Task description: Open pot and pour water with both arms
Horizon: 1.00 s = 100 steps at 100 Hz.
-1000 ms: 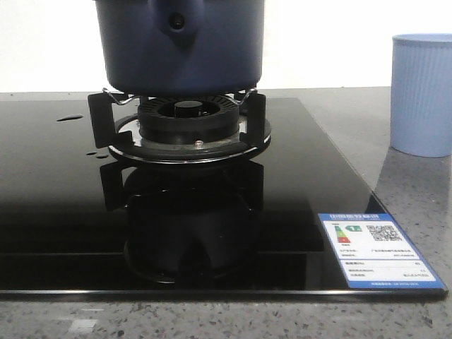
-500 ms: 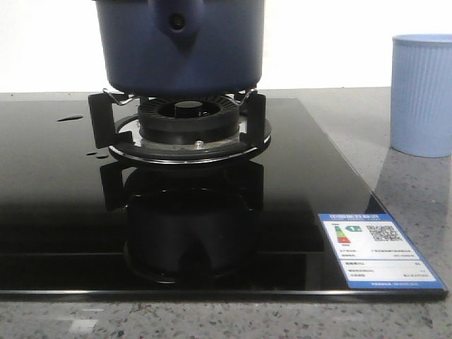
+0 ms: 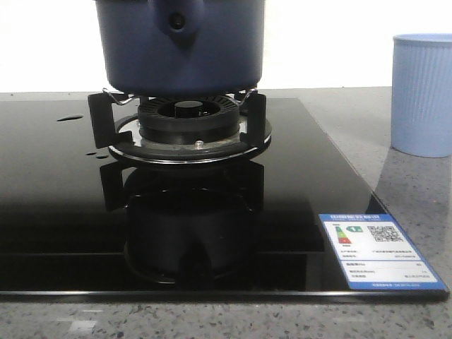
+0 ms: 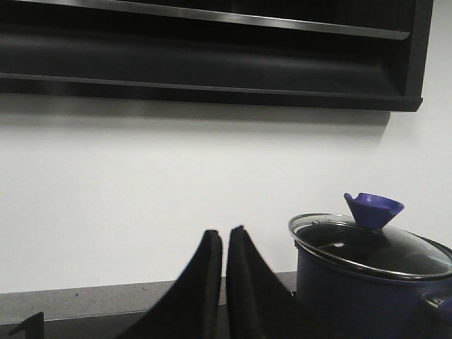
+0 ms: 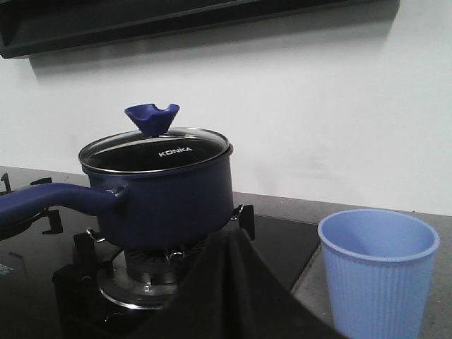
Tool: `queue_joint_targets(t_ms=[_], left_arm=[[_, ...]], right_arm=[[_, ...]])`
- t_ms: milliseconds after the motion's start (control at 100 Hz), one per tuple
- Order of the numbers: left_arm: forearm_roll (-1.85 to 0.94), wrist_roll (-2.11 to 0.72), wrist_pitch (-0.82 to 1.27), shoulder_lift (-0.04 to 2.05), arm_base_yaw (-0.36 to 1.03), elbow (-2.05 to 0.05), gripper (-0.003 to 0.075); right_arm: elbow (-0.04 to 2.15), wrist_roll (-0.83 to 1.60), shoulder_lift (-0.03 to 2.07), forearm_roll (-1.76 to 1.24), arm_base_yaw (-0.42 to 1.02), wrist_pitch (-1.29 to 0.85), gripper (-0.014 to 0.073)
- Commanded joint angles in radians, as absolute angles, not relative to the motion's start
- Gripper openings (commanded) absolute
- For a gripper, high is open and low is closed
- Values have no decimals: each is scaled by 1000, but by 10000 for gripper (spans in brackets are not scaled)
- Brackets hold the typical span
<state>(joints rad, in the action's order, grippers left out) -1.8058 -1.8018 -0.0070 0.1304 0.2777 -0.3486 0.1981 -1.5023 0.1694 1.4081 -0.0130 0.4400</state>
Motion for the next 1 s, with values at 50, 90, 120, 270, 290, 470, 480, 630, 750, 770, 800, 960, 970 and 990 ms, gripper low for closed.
queue_joint_targets(t_ms=[50, 90, 120, 270, 290, 470, 480, 630, 750, 770, 800, 960, 970, 990], left_arm=[[-1813, -1791, 11, 139, 276, -373, -19], [-1813, -1791, 11, 139, 276, -373, -19], [-1813, -1791, 11, 139, 276, -373, -19], [-1805, -1791, 8, 139, 276, -373, -19], [-1789, -1791, 8, 139, 276, -373, -19], [-1263, -1395, 84, 139, 276, -364, -19], [-1228, -1319, 88, 139, 276, -362, -19], [-467, -529, 167, 141, 276, -335, -19], [-134, -142, 160, 139, 276, -261, -19], [-110, -115, 150, 139, 276, -244, -19], [-93, -93, 136, 139, 276, -214, -19], [-84, -63, 19, 139, 276, -78, -19], [-84, -63, 14, 139, 276, -67, -19], [-84, -63, 0, 139, 276, -52, -19]], right_arm=[[225, -1503, 179, 1384, -16, 447, -69], [225, -1503, 179, 1384, -16, 447, -69], [225, -1503, 179, 1384, -16, 447, -69], [225, -1503, 179, 1384, -16, 447, -69], [225, -1503, 179, 1384, -16, 447, -69], [225, -1503, 179, 1384, -16, 447, -69], [225, -1503, 179, 1384, -16, 447, -69], [225, -1503, 179, 1384, -16, 444, -69], [225, -1503, 179, 1384, -16, 444, -69], [225, -1503, 179, 1384, -16, 444, -69], [225, -1503, 179, 1384, -16, 444, -69], [225, -1503, 179, 1384, -16, 444, -69], [225, -1503, 179, 1384, -16, 444, -69], [225, -1503, 179, 1384, -16, 444, -69]])
